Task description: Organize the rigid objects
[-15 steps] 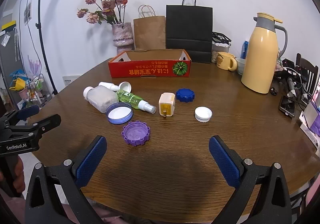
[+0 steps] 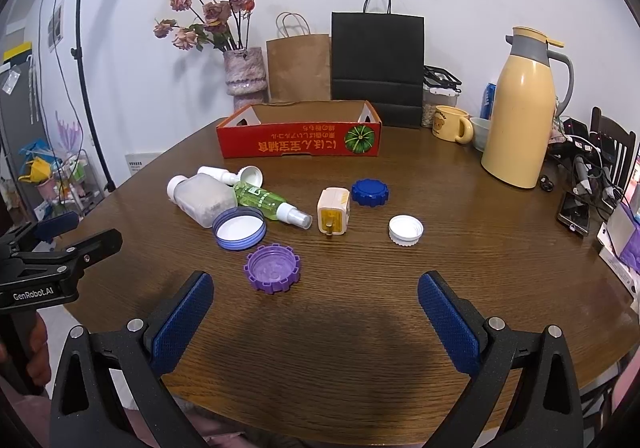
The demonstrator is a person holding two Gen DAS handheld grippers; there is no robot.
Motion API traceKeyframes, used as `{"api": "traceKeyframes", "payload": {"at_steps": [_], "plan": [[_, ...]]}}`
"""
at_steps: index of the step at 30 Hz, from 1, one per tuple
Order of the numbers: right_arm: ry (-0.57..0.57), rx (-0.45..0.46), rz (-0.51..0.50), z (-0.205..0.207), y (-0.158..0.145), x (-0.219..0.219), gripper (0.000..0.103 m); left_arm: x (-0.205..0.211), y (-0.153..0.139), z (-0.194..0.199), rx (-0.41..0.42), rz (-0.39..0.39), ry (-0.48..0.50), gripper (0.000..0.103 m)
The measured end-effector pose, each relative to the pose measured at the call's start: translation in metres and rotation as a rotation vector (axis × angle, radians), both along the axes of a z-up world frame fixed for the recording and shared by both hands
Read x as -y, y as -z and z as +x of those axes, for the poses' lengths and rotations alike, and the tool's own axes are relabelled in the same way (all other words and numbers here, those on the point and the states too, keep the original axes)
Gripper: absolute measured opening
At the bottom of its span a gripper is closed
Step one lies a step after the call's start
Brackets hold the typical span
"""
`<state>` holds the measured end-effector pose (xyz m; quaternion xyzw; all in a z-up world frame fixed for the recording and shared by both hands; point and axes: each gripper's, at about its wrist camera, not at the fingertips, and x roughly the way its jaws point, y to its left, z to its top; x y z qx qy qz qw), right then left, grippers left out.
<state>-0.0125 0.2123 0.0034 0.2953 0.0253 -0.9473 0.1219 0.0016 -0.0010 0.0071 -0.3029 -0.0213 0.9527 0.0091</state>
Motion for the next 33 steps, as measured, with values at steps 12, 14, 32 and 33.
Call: {"api": "traceKeyframes", "payload": {"at_steps": [12,14,32,33], "plan": [[0.0,0.001,0.0,0.0,0.0029,0.0016,0.103,0.0034,-0.0039,-0.0018,0.004,0.005,0.002,0.103],[0.0,0.001,0.0,-0.0002,0.0044,0.0014,0.103,0.0027,-0.0029,-0.0013,0.002,0.004,0.001,0.103],[0.0,0.003,0.0,-0.0005,0.0068,0.0023,0.103,0.0015,0.0034,-0.0021,0.007,0.008,0.001,0.103],[-0.001,0.003,-0.001,-0.0007,0.007,0.0024,0.103,0.0016,0.0034,-0.002,0.007,0.007,0.002,0.103]]}}
